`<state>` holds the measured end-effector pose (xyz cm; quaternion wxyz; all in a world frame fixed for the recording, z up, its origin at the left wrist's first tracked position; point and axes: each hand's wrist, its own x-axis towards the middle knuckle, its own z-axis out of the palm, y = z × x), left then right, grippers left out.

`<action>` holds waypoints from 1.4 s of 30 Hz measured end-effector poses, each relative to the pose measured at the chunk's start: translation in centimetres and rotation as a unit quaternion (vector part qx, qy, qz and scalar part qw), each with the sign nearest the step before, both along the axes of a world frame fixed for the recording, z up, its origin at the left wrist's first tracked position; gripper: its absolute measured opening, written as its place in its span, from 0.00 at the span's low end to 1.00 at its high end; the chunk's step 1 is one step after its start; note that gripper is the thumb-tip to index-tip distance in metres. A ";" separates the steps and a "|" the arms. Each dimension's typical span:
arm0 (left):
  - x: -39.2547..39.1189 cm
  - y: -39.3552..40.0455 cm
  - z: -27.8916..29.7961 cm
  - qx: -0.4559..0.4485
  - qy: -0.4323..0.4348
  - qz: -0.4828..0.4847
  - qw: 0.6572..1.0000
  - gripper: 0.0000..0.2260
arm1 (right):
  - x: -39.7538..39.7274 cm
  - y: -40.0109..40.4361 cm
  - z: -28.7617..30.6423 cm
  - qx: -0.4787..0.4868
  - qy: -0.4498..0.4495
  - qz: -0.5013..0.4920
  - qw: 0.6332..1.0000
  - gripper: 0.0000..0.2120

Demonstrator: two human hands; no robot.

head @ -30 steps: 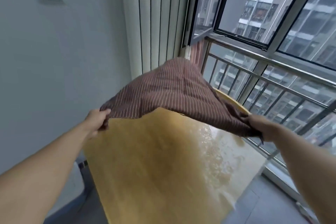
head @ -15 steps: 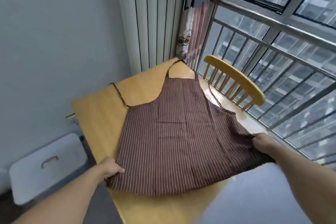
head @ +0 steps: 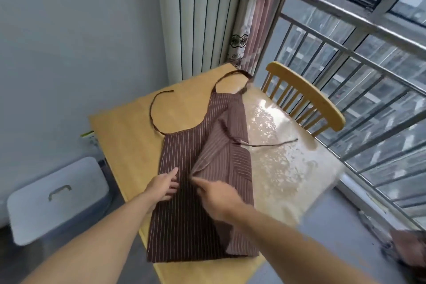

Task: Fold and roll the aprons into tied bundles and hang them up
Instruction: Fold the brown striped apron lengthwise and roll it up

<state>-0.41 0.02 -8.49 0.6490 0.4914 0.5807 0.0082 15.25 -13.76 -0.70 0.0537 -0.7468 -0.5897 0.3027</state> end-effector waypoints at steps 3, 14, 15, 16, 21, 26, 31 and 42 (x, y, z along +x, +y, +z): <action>0.7 0.3 -0.8 -0.050 -0.003 0.012 0.999 0.37 | -4.7 1.2 -3.4 -0.149 0.114 0.030 0.982 0.32; 0.6 0.8 -5.3 0.224 0.173 -0.119 0.952 0.40 | 6.3 -0.6 -8.7 -0.091 -0.018 -0.234 0.968 0.20; 1.1 0.7 -5.3 0.270 0.194 -0.140 0.933 0.40 | 7.2 -0.8 -9.0 -0.093 -0.022 -0.242 0.965 0.20; 1.7 0.7 -5.2 0.313 0.220 -0.166 0.909 0.41 | 7.8 -1.0 -9.3 -0.099 -0.025 -0.234 0.967 0.22; 4.1 3.3 -6.1 0.421 0.278 -0.296 0.811 0.51 | 8.7 -1.4 -10.6 -0.077 -0.053 -0.181 0.979 0.30; 6.2 3.9 -6.1 0.500 0.158 -0.341 0.780 0.35 | 13.0 2.4 -9.7 -0.048 -0.069 -0.395 0.915 0.30; 8.6 3.0 -6.5 0.397 0.148 -0.300 0.855 0.34 | 18.1 3.4 -11.6 -0.174 0.012 -0.372 0.912 0.11; 10.8 7.1 -5.3 0.223 0.116 -0.066 0.966 0.44 | 9.5 18.0 0.6 0.052 0.333 -0.162 0.928 0.15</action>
